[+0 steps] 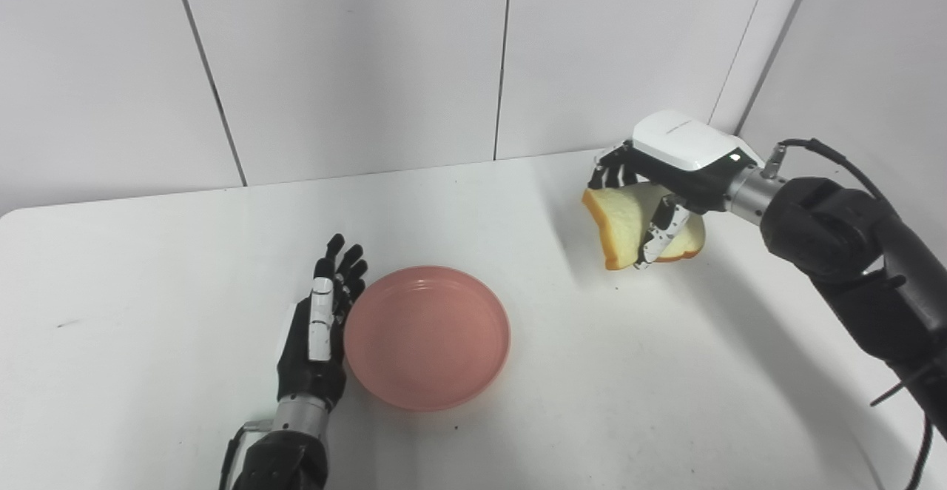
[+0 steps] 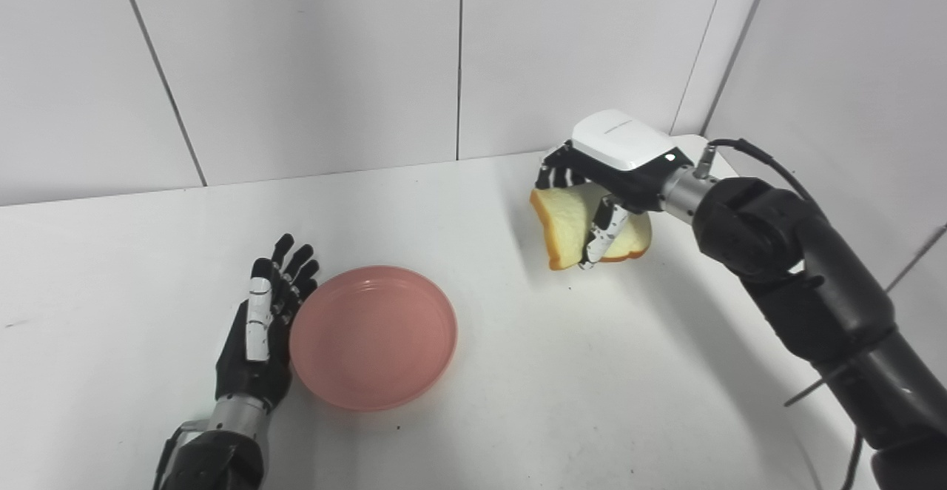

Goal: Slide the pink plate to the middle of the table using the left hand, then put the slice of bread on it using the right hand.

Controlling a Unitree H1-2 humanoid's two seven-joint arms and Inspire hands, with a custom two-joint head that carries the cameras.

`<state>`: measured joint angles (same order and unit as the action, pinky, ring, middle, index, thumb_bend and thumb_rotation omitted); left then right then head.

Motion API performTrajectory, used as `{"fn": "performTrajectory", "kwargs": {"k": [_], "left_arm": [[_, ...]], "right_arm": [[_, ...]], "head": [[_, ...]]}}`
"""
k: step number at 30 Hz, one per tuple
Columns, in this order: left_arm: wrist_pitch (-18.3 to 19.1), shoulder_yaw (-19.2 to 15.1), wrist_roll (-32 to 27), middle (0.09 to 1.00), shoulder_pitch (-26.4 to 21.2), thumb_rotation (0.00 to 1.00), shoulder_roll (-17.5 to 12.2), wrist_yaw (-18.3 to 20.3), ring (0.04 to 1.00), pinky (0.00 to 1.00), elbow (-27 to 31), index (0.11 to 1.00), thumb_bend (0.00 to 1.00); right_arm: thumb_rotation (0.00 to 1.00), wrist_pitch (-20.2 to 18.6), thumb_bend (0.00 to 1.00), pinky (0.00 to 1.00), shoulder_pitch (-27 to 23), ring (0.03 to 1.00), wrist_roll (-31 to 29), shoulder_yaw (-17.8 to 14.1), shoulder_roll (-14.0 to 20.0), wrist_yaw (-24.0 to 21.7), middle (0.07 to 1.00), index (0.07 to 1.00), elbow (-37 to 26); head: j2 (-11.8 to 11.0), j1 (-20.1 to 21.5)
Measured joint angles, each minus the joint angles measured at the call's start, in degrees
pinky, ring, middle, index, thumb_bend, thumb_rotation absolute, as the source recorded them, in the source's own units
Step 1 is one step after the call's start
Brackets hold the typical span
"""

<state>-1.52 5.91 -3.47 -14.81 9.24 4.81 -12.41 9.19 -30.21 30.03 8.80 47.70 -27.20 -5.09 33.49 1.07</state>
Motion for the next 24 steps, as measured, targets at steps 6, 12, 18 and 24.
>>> {"fn": "performTrajectory", "kwargs": {"k": [6, 12, 18, 24], "left_arm": [[-2.3, 0.3, 1.2, 0.945, -1.3, 1.00, 1.2, -1.4, 0.954, 0.99, -2.8, 0.954, 0.68], [-2.5, 0.6, 1.2, 0.951, -1.7, 1.00, 1.8, -1.5, 0.962, 1.00, -3.6, 0.956, 0.70], [-2.5, 1.0, 1.8, 0.950, -2.1, 1.00, 1.9, -2.4, 0.957, 1.00, -4.1, 0.955, 0.72], [-2.5, 1.0, 1.9, 0.950, -2.4, 1.00, 2.0, -2.8, 0.958, 1.00, -4.3, 0.957, 0.72]], "right_arm": [[0.00, 0.3, 0.52, 0.45, -1.3, 0.443, 0.3, 1.6, -2.8, -1.7, 0.524, 0.470, -1.5], [0.00, 1.3, 0.52, 0.42, -2.5, 0.430, 0.5, 3.1, -4.5, -2.0, 0.500, 0.499, -1.4], [0.00, 3.7, 0.52, 0.39, -4.2, 0.423, 0.2, 4.6, -7.6, -2.2, 0.483, 0.511, -1.4], [0.00, 5.1, 0.52, 0.39, -4.7, 0.428, 0.5, 6.3, -10.5, -2.4, 0.466, 0.519, -1.5]], "head": [[-0.1, -2.9], [0.0, -6.0], [0.2, -7.4], [0.6, -8.4]]}}
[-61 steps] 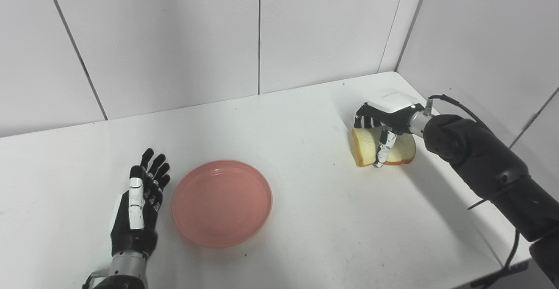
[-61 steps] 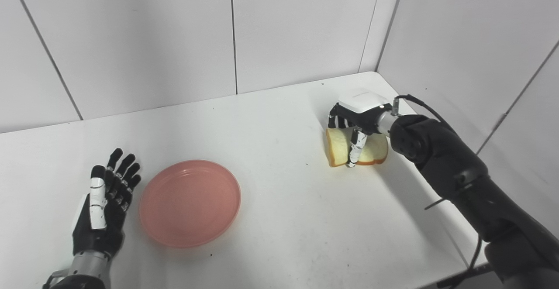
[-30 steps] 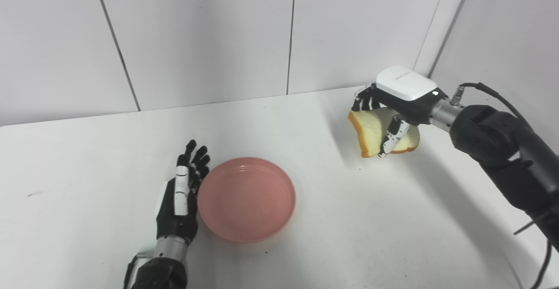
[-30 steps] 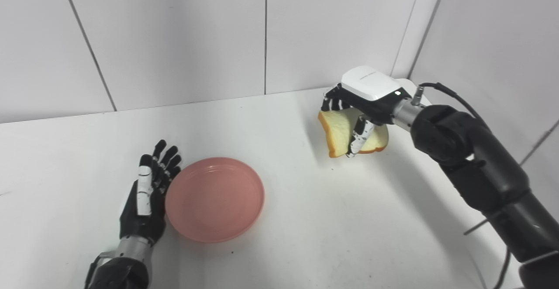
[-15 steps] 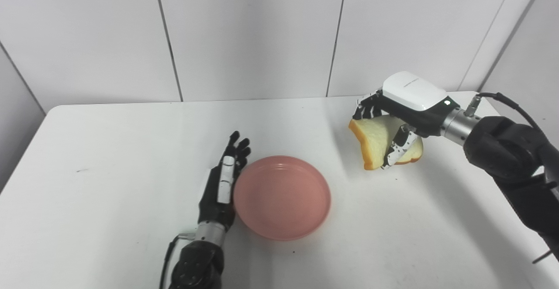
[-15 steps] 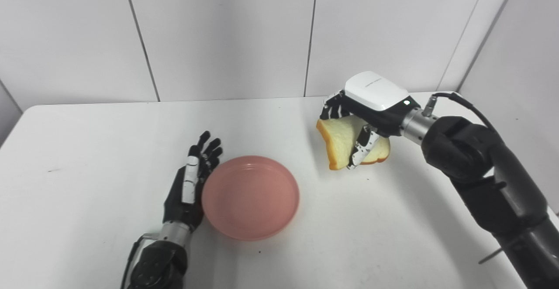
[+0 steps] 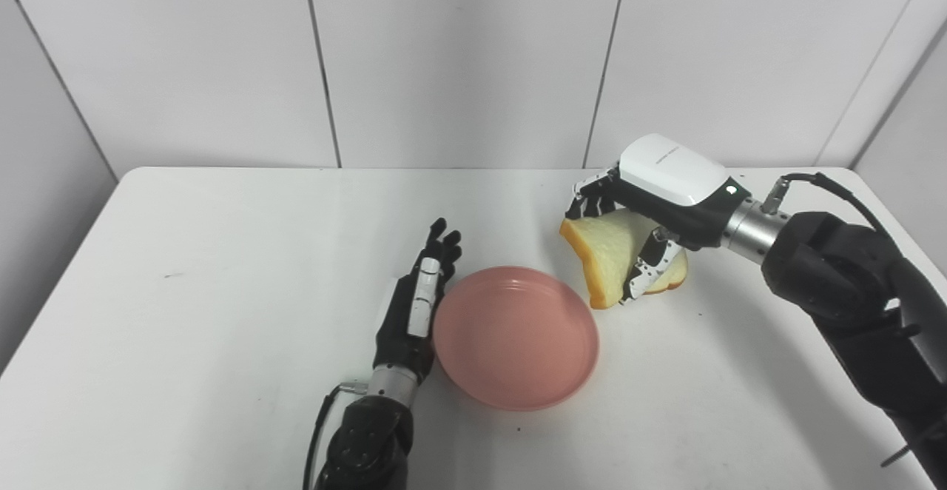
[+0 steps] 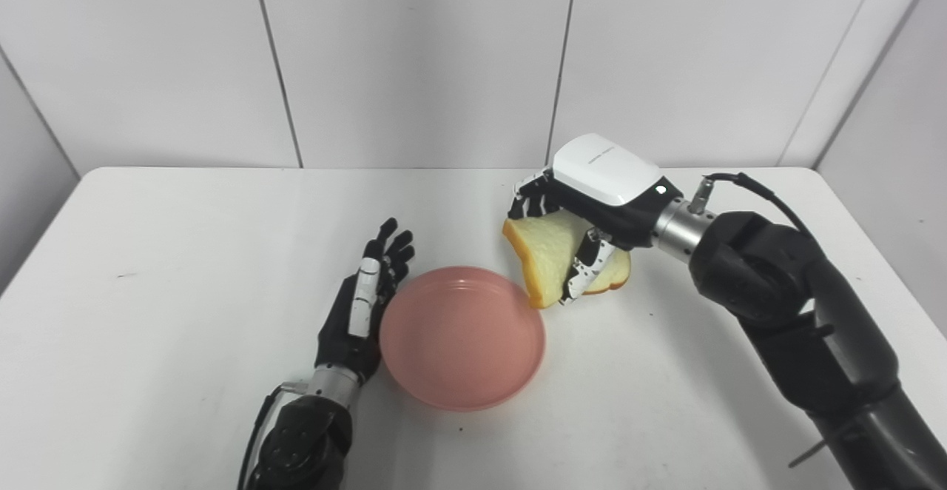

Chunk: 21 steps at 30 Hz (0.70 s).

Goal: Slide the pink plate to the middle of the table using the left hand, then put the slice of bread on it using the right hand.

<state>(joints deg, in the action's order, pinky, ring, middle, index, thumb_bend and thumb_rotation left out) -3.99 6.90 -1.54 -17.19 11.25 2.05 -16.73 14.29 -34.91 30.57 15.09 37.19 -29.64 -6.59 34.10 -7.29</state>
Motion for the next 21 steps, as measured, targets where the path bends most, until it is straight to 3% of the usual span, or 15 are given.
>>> {"fn": "performTrajectory", "kwargs": {"k": [8, 15, 21], "left_arm": [[0.0, 0.0, 0.5, 0.946, -0.1, 1.00, 0.0, -1.1, 0.951, 1.00, -0.1, 0.953, 0.71], [0.0, -0.2, 0.6, 0.942, -0.2, 1.00, 0.0, -1.4, 0.942, 0.99, -0.1, 0.948, 0.70], [-0.1, -0.2, 1.8, 0.947, -0.2, 1.00, -0.1, -2.0, 0.947, 0.98, -0.1, 0.952, 0.69]], "right_arm": [[0.00, 0.0, 0.51, 0.33, -1.1, 0.392, 1.0, 1.7, -3.5, -1.5, 0.453, 0.532, -0.9], [0.00, -0.9, 0.52, 0.44, -1.9, 0.455, 3.5, 4.2, -8.2, -3.9, 0.481, 0.497, -2.4], [0.00, -0.7, 0.52, 0.40, -2.6, 0.433, 5.9, 7.0, -11.2, -4.4, 0.499, 0.499, 0.8]], "head": [[0.2, -0.2], [-0.1, 1.5], [0.0, 2.5]]}}
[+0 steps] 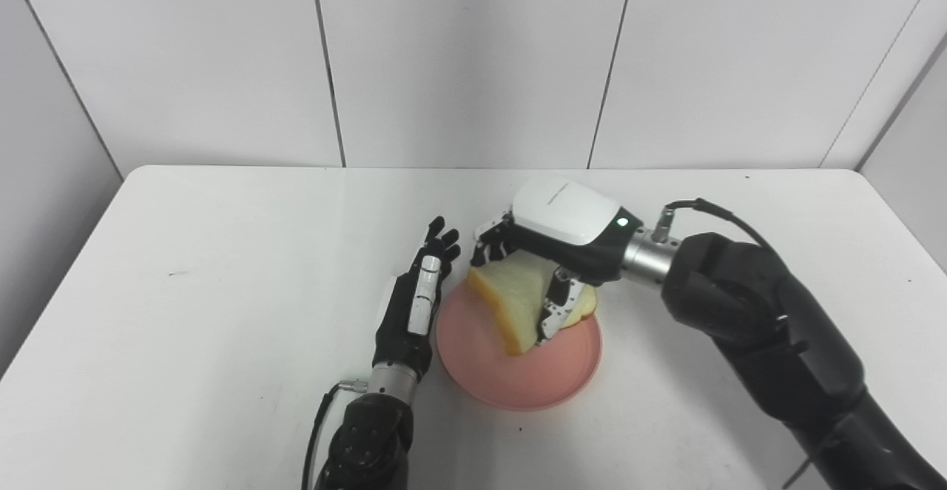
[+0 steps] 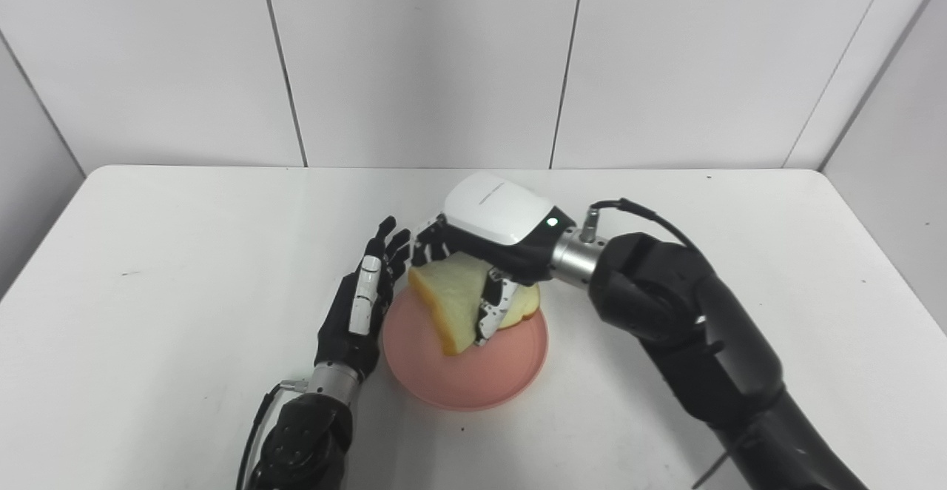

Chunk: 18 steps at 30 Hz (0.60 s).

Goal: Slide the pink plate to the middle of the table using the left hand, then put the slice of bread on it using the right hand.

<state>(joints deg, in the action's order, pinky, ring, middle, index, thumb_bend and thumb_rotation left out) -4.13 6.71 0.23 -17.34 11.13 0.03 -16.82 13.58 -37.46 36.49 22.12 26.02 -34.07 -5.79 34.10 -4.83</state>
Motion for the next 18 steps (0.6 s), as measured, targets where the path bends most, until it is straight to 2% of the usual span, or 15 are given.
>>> {"fn": "performTrajectory", "kwargs": {"k": [10, 18], "left_arm": [[-0.3, -0.6, 0.0, 0.937, 0.1, 1.00, 0.0, -0.1, 0.946, 0.98, 0.1, 0.943, 0.68], [-0.3, -1.1, -0.2, 0.938, 0.3, 1.00, 0.0, -0.1, 0.947, 0.99, 0.6, 0.939, 0.68]], "right_arm": [[0.00, 2.7, 0.52, 0.37, -0.3, 0.419, 0.8, 1.4, -2.8, 2.2, 0.491, 0.511, 9.1], [0.00, 3.0, 0.52, 0.39, -0.4, 0.422, 3.6, 2.6, -3.2, 3.6, 0.482, 0.519, 13.3]], "head": [[0.1, 0.5], [0.1, 0.4]]}}
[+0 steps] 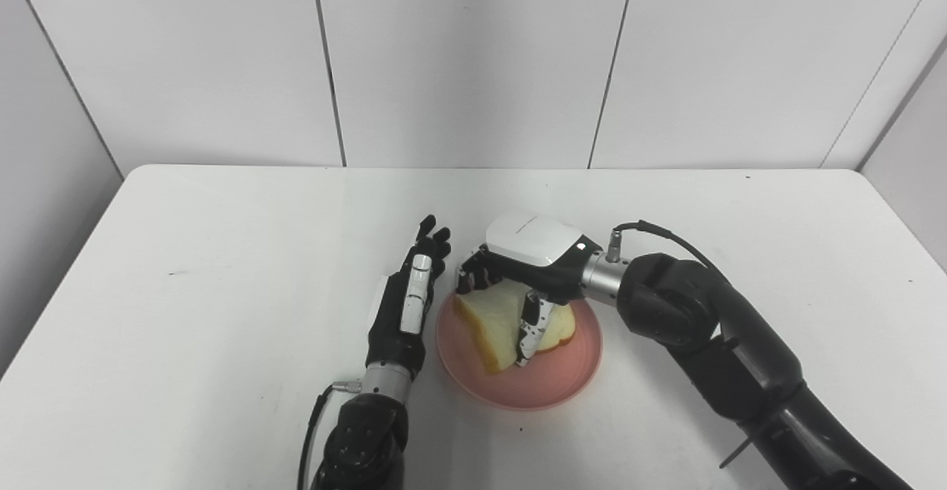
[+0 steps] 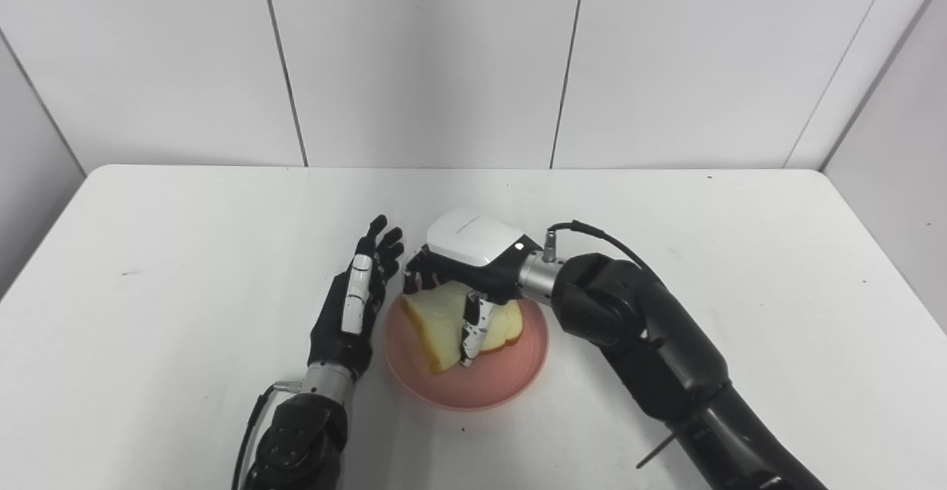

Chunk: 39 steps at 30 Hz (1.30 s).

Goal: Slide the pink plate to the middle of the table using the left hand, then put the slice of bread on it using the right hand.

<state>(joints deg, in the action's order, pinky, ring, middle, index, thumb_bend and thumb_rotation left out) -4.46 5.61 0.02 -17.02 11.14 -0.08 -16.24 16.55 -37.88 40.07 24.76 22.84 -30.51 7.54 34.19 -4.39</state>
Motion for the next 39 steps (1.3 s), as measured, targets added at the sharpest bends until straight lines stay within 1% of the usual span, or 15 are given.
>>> {"fn": "performTrajectory", "kwargs": {"k": [8, 12, 13, 14, 16, 17, 18, 19, 21, 23, 25, 28, 31, 37, 39], "left_arm": [[0.0, -0.1, -0.1, 0.935, 0.0, 1.00, 0.0, 0.0, 0.945, 0.97, 0.4, 0.939, 0.68], [0.0, -0.1, -0.1, 0.935, 0.0, 1.00, 0.0, 0.0, 0.947, 0.98, 0.8, 0.941, 0.68], [0.0, -0.2, -0.1, 0.935, 0.0, 1.00, 0.0, 0.0, 0.947, 0.98, 0.9, 0.941, 0.68], [0.0, -0.2, -0.1, 0.935, 0.0, 1.00, 0.0, 0.0, 0.947, 0.98, 1.0, 0.941, 0.68], [0.0, -0.2, -0.1, 0.936, 0.0, 1.00, 0.0, 0.0, 0.948, 0.99, 1.0, 0.942, 0.68], [0.0, -0.2, -0.1, 0.935, 0.0, 1.00, 0.0, 0.0, 0.946, 0.99, 1.0, 0.941, 0.68], [0.0, -0.2, -0.1, 0.935, 0.0, 1.00, 0.0, 0.0, 0.946, 0.99, 1.0, 0.941, 0.68], [0.0, -0.2, -0.1, 0.935, 0.0, 1.00, 0.0, 0.0, 0.945, 0.99, 1.0, 0.940, 0.68], [0.0, -0.2, -0.1, 0.934, 0.0, 1.00, 0.0, 0.0, 0.941, 0.99, 1.0, 0.938, 0.68], [0.0, -0.2, -0.1, 0.933, 0.0, 1.00, 0.0, 0.0, 0.939, 0.98, 1.0, 0.936, 0.68], [0.0, -0.3, -0.1, 0.933, 0.0, 1.00, 0.0, 0.0, 0.939, 0.98, 1.0, 0.936, 0.68], [0.0, -0.2, -0.1, 0.937, 0.0, 1.00, 0.0, 0.0, 0.943, 0.98, 1.0, 0.939, 0.67], [0.0, -0.3, -0.1, 0.941, 0.0, 1.00, 0.0, 0.1, 0.947, 0.97, 1.0, 0.943, 0.66], [0.0, -0.3, -0.1, 0.942, 0.1, 1.00, -0.1, 0.1, 0.951, 0.97, 1.2, 0.944, 0.66], [0.0, -0.3, -0.1, 0.945, 0.1, 1.00, -0.1, 0.2, 0.954, 0.98, 1.3, 0.946, 0.66]], "right_arm": [[0.00, 0.0, 0.52, 0.40, 0.0, 0.437, 0.9, 0.3, 0.1, -0.1, 0.483, 0.513, 0.2], [0.00, -0.2, 0.52, 0.46, 0.0, 0.442, 1.0, 0.9, 0.7, -2.7, 0.490, 0.516, -1.4], [0.00, -0.4, 0.52, 0.49, 0.0, 0.528, 1.0, 1.0, 1.0, -3.5, 0.492, 0.504, -1.9], [0.00, -0.6, 0.52, 0.51, 0.0, 0.572, 0.9, 1.0, 1.2, -4.7, 0.499, 0.495, -2.5], [0.13, -1.3, 0.52, 0.58, 0.0, 0.651, 0.5, 1.0, 1.4, -6.1, 0.647, 0.496, -3.3], [0.30, -1.4, 0.69, 0.62, 0.0, 0.692, 0.4, 1.0, 1.5, -6.8, 0.696, 0.597, -3.9], [0.33, -1.5, 0.72, 0.63, 0.0, 0.699, 0.2, 1.0, 1.6, -7.5, 0.704, 0.618, -4.6], [0.40, -1.6, 0.79, 0.64, 0.0, 0.713, 0.0, 0.9, 1.8, -7.8, 0.720, 0.660, -5.1], [0.49, -2.4, 0.89, 0.69, -0.1, 0.763, -0.9, 0.8, 2.2, -9.9, 0.763, 0.722, -6.6], [0.55, -3.1, 0.96, 0.72, -0.4, 0.800, -1.9, 0.7, 2.7, -11.5, 0.795, 0.759, -7.8], [0.58, -4.1, 0.99, 0.74, -0.6, 0.814, -2.6, 0.3, 3.2, -12.9, 0.808, 0.774, -8.9], [0.60, -5.1, 1.00, 0.78, -1.0, 0.832, -3.3, 0.0, 4.0, -14.3, 0.833, 0.811, -10.2], [0.56, -7.2, 1.00, 0.82, -1.6, 0.854, -4.6, -0.4, 4.7, -16.5, 0.858, 0.858, -11.6], [0.53, -11.7, 0.99, 0.88, -1.9, 0.878, -5.4, -1.5, 5.3, -19.3, 0.870, 0.884, -14.2], [0.52, -12.5, 0.99, 0.89, -1.9, 0.880, -5.7, -2.2, 5.4, -19.6, 0.869, 0.885, -15.1]], "head": [[0.4, 0.2], [0.4, 0.4], [0.4, 0.4], [0.4, 0.4], [0.5, 0.4], [0.5, 0.4], [0.5, 0.4], [0.4, 0.5], [0.5, 0.6], [0.4, 0.6], [0.4, 0.6], [0.4, 0.8], [0.4, 0.8], [0.6, 0.9], [0.5, 0.9]]}}
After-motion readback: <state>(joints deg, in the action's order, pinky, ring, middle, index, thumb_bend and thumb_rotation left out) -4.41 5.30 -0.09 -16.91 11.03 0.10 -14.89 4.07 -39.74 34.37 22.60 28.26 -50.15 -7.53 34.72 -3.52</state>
